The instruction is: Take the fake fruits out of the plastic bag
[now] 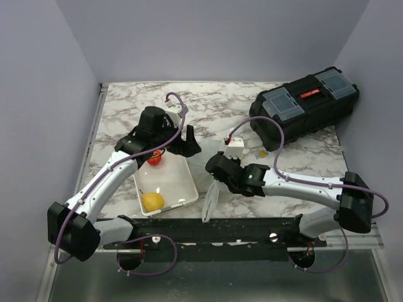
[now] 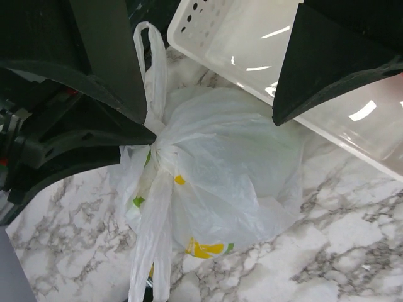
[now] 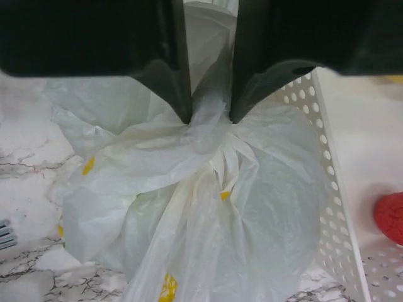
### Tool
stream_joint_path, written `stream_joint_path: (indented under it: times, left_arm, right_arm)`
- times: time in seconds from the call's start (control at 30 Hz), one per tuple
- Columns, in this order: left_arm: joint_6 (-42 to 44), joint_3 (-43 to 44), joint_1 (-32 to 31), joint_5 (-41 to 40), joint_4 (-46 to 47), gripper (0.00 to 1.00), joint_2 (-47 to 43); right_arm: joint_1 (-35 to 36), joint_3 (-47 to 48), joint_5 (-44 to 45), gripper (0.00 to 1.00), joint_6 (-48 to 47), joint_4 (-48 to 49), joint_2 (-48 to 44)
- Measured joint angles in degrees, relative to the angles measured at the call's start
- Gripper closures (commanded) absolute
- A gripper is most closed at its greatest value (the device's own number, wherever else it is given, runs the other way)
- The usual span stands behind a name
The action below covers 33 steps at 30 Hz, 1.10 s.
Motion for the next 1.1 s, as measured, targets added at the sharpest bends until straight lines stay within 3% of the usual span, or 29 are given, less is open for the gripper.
stream_joint_path:
  times: [0.23,0.37,0.67,0.77,0.83,1.07,1.1]
  left_arm:
    - [2.0,0.1,-6.4,3.5,-1.4,0.22,6.3]
    - [3.7,0.1,-9.4,4.9,-2.2,0.23,7.7]
    - [6.4,1.5,-12.9,5.3,-3.3,0.25,10.9]
    - [7.0,2.1,-14.2,5.2,-4.2,0.54,11.7]
    - [7.7,2.5,-14.7,4.8,-4.7,0.67,12.2]
    - [8.5,4.1,-14.9,1.5,-6.3,1.00,13.3]
    - [8.5,4.1,-14.9,1.1,-6.3,1.00,13.2]
  right_arm:
    - [0.0,-12.3,-2.5,0.84,-5.8,11.1,-13.5]
    - [-0.7,-17.1,-6.3,0.85,-8.3,16.7,-19.9]
    - [-1.3,-19.9,-11.5,0.85,-10.0,22.1,-22.9]
    - [-1.3,-20.4,-12.4,0.85,-10.2,22.9,-23.1]
    - [-1.3,-20.5,-12.6,0.85,-10.4,23.0,-23.1]
    - [-1.3,-20.6,-12.8,0.85,-11.4,22.9,-23.2]
    - [-1.3,-20.6,-12.5,0.87,-11.5,22.8,-23.2]
